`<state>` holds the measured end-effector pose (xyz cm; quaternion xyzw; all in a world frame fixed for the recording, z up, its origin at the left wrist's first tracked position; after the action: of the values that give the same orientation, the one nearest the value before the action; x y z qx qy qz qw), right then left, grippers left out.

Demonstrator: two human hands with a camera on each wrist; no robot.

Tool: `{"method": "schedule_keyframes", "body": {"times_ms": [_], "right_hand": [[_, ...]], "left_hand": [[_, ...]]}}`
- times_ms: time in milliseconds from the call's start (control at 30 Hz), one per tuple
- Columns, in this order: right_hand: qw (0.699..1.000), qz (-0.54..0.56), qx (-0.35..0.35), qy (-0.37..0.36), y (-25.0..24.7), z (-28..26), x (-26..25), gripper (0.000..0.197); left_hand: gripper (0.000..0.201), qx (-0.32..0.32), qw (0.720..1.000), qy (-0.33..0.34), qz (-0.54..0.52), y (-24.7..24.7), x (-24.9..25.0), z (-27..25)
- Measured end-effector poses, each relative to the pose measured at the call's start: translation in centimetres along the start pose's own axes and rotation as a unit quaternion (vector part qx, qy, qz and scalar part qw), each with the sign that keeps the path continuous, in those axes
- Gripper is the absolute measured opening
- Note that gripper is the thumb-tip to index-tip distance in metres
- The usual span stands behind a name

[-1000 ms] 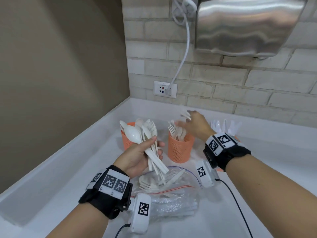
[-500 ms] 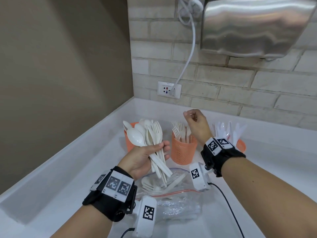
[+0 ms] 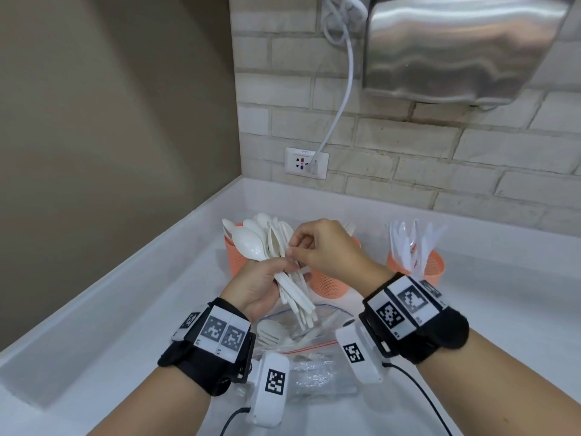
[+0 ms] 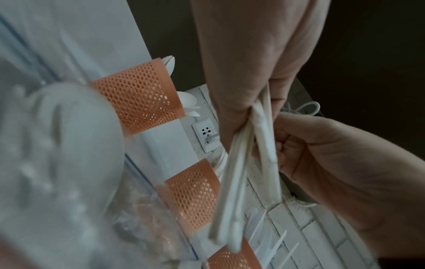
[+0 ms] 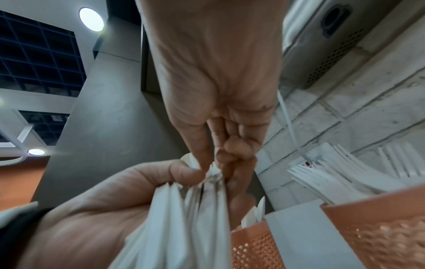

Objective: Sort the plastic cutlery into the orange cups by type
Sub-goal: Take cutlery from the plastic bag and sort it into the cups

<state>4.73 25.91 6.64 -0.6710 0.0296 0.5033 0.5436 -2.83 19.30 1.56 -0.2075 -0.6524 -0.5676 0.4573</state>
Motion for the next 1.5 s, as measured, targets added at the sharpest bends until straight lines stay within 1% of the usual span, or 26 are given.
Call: {"method": "schedule_keyframes", "body": {"times_ms": [100,167,233,333,400,500,567,600,667,700,733,800,867,933,1000,1067,1133,1167,1200,1233,1267,1333,1400,1433,1467,1500], "right_hand": [[0.999,0.005,0.000,0.036,0.4,-0.4,0.3,0.017],[0.999,0.006,-0.009,0.048,0.5,-0.7,0.2,0.020],[0.998,0.017,-0.013,0.062,0.6,-0.9,0.4,0.017],[0.995,0.045,-0.012,0.088,0.7,-1.0,0.9,0.012],[0.993,0.061,-0.010,0.102,0.8,-1.2,0.9,0.019],[0.992,0.080,-0.002,0.101,0.9,-1.1,0.8,0.032],[0.991,0.091,-0.008,0.098,1.1,-1.1,0.8,0.035],[0.988,0.114,-0.014,0.099,1.3,-1.0,0.9,0.032],[0.975,0.186,-0.027,0.120,1.5,-0.9,1.3,0.013],[0.967,0.215,-0.033,0.133,1.7,-1.0,1.5,0.007],[0.963,0.226,-0.033,0.143,1.7,-0.9,1.6,0.009],[0.967,0.205,-0.023,0.147,1.4,-0.6,1.6,0.015],[0.974,0.182,-0.003,0.136,0.4,-0.1,1.4,0.017],[0.976,0.177,0.035,0.118,-1.5,0.5,1.1,0.013],[0.970,0.196,0.110,0.094,-4.3,0.9,0.8,0.009],[0.950,0.221,0.211,0.062,-7.2,1.4,1.2,0.013],[0.924,0.200,0.324,0.025,-9.1,1.7,2.1,0.015],[0.916,0.170,0.362,0.011,-9.5,1.8,2.7,0.014],[0.915,0.145,0.375,0.004,-9.3,1.9,3.4,0.012],[0.922,0.125,0.368,0.013,-8.7,2.2,4.3,0.011],[0.932,0.110,0.344,0.033,-7.7,2.5,5.4,0.009],[0.956,0.060,0.276,0.083,-5.3,3.2,8.1,0.010],[0.967,-0.057,0.216,0.127,-3.3,3.6,10.2,0.013],[0.963,-0.106,0.203,0.142,-2.9,3.6,10.6,0.016],[0.958,-0.131,0.211,0.144,-2.9,3.5,10.4,0.022],[0.955,-0.133,0.235,0.125,-3.3,3.1,9.4,0.028]], "left_hand": [[0.030,-0.023,1.000,-0.008,0.006,0.2,-0.2,-0.3],[0.028,-0.032,0.999,-0.013,0.013,0.3,-0.3,-0.4],[0.029,-0.043,0.999,-0.021,0.017,0.5,-0.3,-0.5],[0.037,-0.064,0.998,-0.019,0.005,0.8,-0.3,-0.6],[0.038,-0.067,0.998,-0.015,0.007,0.8,-0.2,-0.6],[0.039,-0.064,0.998,-0.013,0.016,0.7,-0.1,-0.6],[0.044,-0.065,0.998,-0.005,0.018,0.6,0.0,-0.8],[0.047,-0.066,0.998,0.000,0.015,0.5,0.0,-0.8],[0.051,-0.071,0.997,0.003,0.012,0.4,0.0,-0.6],[0.049,-0.075,0.997,0.000,0.015,0.3,0.0,-0.6],[0.045,-0.079,0.997,-0.004,0.019,0.3,-0.1,-0.5],[0.035,-0.080,0.996,-0.017,0.025,0.2,-0.2,-0.5],[0.029,-0.062,0.998,-0.025,0.023,0.1,-0.3,-0.4],[0.030,-0.038,0.999,-0.034,0.016,-0.1,-0.5,-0.4],[0.037,-0.024,0.999,-0.046,0.011,-0.4,-0.7,-0.4],[0.037,-0.017,0.998,-0.053,0.012,-0.7,-0.9,-0.2],[0.026,-0.018,0.998,-0.056,0.015,-0.8,-0.8,-0.3],[0.021,-0.019,0.998,-0.053,0.020,-0.9,-0.8,-0.4],[0.021,-0.020,0.998,-0.047,0.026,-0.8,-0.6,-0.5],[0.023,-0.025,0.998,-0.032,0.041,-0.7,-0.5,-0.5],[0.025,-0.028,0.997,-0.008,0.067,-0.7,-0.3,-0.5],[0.030,-0.037,0.986,0.046,0.155,-0.6,0.1,-0.7],[0.030,-0.025,0.970,0.087,0.225,-0.4,0.4,-0.6],[0.023,-0.016,0.965,0.093,0.244,-0.4,0.4,-0.4],[0.020,-0.008,0.962,0.094,0.256,-0.3,0.5,-0.4],[0.035,-0.003,0.958,0.097,0.268,-0.8,0.6,-0.2]]}}
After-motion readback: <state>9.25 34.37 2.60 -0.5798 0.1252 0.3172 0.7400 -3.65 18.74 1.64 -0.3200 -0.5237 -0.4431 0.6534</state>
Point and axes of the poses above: each hand's wrist, its own z-axis towards the middle knuckle, its own y-axis out of the palm, x = y × z, the point moved 5 cm from there along z, towards the middle knuckle, and after that the axes turned 10 degrees about y, right-handed, at the moved point
